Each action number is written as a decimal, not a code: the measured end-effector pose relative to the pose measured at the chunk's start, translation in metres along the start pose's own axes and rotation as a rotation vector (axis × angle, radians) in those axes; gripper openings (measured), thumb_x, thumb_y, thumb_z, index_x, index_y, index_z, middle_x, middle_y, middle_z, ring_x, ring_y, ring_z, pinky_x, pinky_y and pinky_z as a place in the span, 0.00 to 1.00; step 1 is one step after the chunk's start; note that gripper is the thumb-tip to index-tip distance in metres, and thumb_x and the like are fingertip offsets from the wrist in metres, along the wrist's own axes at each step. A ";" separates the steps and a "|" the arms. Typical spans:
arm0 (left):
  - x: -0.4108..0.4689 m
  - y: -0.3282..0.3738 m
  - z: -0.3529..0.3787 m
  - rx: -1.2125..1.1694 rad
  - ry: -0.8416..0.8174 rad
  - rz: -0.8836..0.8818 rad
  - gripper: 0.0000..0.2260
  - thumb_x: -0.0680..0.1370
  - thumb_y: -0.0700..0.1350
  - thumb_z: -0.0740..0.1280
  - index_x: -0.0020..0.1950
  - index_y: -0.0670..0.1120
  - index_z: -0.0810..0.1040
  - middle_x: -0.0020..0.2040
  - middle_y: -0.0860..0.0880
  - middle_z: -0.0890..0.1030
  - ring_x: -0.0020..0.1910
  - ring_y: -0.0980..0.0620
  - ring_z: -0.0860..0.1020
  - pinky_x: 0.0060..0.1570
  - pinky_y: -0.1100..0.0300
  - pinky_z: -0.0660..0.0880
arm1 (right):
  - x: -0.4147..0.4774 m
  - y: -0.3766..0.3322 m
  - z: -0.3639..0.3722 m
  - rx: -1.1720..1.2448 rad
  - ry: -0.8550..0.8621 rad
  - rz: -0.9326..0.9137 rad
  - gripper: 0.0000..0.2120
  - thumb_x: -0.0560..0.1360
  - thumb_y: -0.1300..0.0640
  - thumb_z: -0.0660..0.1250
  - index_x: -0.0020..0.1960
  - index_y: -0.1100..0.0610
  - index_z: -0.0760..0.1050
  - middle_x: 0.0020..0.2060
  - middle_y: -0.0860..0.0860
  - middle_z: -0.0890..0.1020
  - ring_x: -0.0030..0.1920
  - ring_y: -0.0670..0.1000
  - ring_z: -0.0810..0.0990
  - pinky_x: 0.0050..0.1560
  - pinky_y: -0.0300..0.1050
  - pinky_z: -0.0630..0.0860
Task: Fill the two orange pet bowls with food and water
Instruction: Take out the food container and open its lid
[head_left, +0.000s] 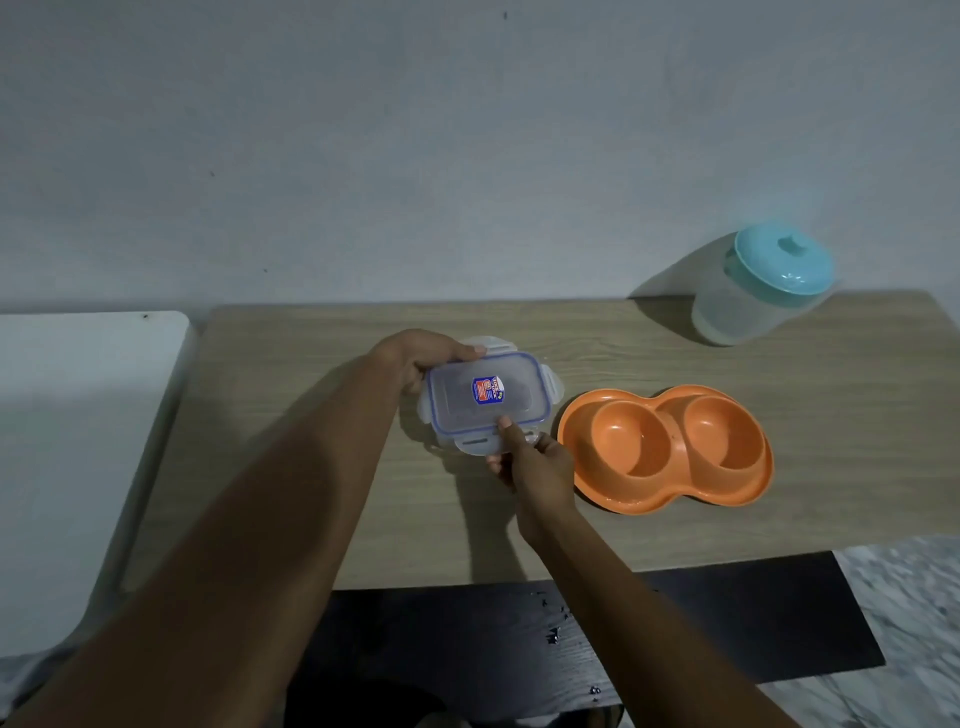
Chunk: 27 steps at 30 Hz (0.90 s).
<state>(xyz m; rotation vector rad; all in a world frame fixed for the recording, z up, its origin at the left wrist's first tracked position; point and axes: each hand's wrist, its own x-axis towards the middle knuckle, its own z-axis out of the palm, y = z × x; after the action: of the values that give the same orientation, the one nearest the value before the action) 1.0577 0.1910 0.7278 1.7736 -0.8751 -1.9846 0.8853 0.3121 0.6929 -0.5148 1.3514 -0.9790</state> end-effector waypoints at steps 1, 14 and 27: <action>0.000 0.000 0.000 0.000 0.035 0.020 0.10 0.77 0.47 0.72 0.52 0.40 0.82 0.46 0.42 0.85 0.41 0.46 0.83 0.48 0.49 0.82 | -0.001 -0.001 0.002 -0.007 0.023 -0.013 0.13 0.77 0.55 0.74 0.52 0.65 0.78 0.34 0.55 0.83 0.30 0.47 0.82 0.34 0.39 0.79; -0.094 -0.019 0.022 0.244 0.236 0.717 0.15 0.72 0.48 0.78 0.46 0.35 0.85 0.39 0.46 0.84 0.38 0.56 0.78 0.38 0.62 0.74 | -0.025 -0.021 -0.012 -0.023 -0.063 0.021 0.09 0.77 0.57 0.74 0.44 0.57 0.75 0.32 0.49 0.82 0.31 0.47 0.81 0.33 0.39 0.80; -0.129 -0.142 0.077 0.722 0.295 0.548 0.05 0.68 0.45 0.79 0.43 0.49 0.87 0.53 0.60 0.85 0.49 0.67 0.79 0.43 0.78 0.71 | -0.021 -0.014 -0.053 -0.425 -0.124 -0.006 0.14 0.75 0.57 0.72 0.60 0.59 0.81 0.58 0.58 0.83 0.57 0.59 0.81 0.54 0.55 0.81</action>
<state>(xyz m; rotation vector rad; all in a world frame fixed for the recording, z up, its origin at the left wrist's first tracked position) 1.0250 0.3945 0.7378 1.8014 -1.8747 -1.0849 0.8321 0.3337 0.7061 -0.8853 1.4496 -0.6499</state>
